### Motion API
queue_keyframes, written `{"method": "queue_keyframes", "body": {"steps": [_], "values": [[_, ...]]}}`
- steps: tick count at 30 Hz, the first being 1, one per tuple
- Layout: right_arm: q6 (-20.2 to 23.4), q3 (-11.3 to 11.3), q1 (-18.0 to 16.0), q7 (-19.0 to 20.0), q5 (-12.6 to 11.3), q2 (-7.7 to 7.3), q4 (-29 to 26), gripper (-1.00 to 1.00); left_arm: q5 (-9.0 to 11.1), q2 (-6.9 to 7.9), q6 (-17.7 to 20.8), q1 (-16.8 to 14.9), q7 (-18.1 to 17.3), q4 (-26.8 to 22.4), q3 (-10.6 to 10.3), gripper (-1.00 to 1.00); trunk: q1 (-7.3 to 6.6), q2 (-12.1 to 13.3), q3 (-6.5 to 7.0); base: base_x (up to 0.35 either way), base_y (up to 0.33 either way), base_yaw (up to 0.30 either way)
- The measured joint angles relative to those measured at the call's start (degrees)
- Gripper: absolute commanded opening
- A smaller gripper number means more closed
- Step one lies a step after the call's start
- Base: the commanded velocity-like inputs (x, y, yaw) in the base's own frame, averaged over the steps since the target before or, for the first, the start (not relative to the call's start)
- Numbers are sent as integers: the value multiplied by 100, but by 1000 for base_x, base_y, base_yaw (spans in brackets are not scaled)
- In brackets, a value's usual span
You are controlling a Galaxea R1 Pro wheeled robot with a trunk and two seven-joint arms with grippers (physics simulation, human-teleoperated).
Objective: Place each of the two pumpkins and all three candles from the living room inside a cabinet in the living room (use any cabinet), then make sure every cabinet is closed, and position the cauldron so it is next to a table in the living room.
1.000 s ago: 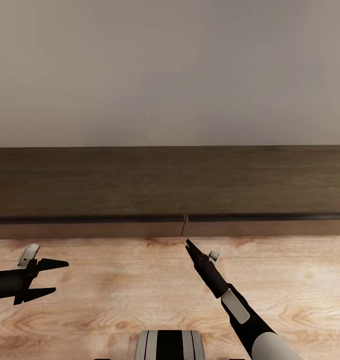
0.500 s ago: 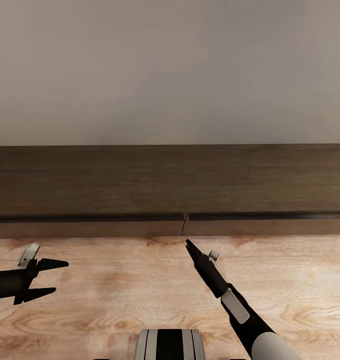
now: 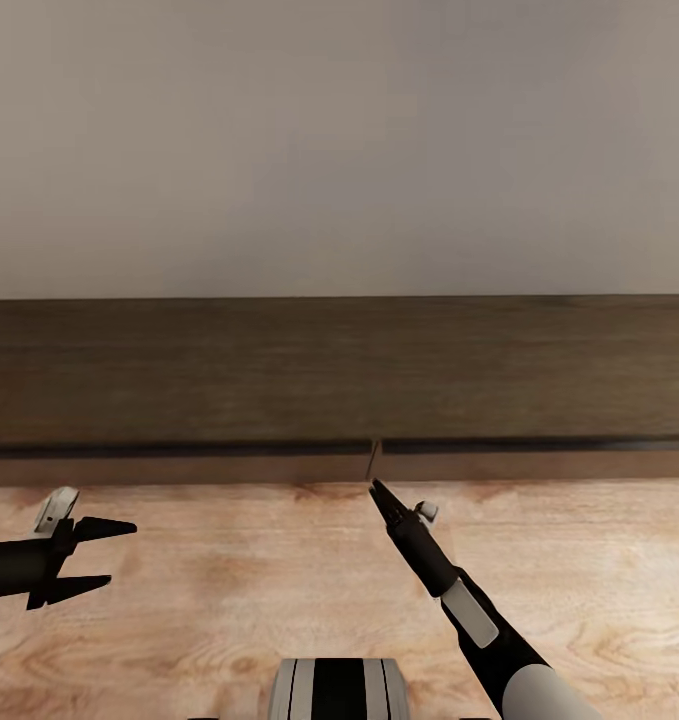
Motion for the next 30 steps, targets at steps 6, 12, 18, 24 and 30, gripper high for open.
{"method": "queue_keyframes", "body": {"steps": [6, 12, 18, 24, 30], "values": [[-6, -1, 0, 1, -13, 0, 0, 100, 0, 0, 0, 0, 0, 6, -6, 100, 2, 0, 0, 81, 1, 0], [30, -1, 0, -6, -9, 0, 0, 100, 0, 0, 0, 0, 0, 7, -6, 100, 2, 0, 0, 99, 0, 0], [36, -1, 0, -10, -6, 0, 0, 100, 0, 0, 0, 0, 0, 7, -6, 100, 2, 0, 0, 8, 0, 0], [37, -1, 0, -16, 2, 1, 7, 100, 0, 0, 0, 0, 0, 1, -4, 100, 2, 0, 0, 0, 0, 0], [30, -1, 0, -16, 15, 1, 8, 100, 0, 0, 0, 0, 0, -7, -5, 100, -64, 120, 54, 0, 0, 0]]}}
